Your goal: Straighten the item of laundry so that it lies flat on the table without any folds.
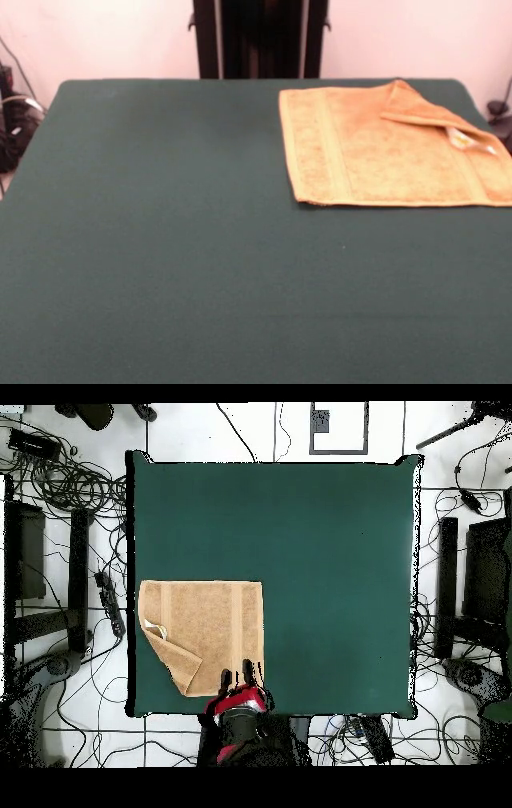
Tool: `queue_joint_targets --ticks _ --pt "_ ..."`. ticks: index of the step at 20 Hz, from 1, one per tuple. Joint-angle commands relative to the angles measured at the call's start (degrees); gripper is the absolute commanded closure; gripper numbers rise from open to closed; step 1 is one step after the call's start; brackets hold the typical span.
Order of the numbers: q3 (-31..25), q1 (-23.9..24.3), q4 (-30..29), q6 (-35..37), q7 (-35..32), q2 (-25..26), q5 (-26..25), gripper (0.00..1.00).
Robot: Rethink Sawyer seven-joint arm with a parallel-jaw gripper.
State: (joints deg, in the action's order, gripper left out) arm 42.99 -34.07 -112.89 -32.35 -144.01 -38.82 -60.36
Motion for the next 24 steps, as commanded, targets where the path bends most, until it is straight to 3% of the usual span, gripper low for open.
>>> queue_joint_targets --ticks 1,7,8,24 --pt "-14.86 0.61 4.52 10.44 -10.28 -1.22 -4.72 0.0" --pt "-21.13 3.13 3.89 20.63 -8.19 -3.48 -8.91 0.0" --pt "-23.13 4.8 3.08 22.3 -6.26 -5.01 -8.46 1.0" --pt "-29.5 9.07 1.02 27.27 -0.26 -9.39 -6.2 1.0"
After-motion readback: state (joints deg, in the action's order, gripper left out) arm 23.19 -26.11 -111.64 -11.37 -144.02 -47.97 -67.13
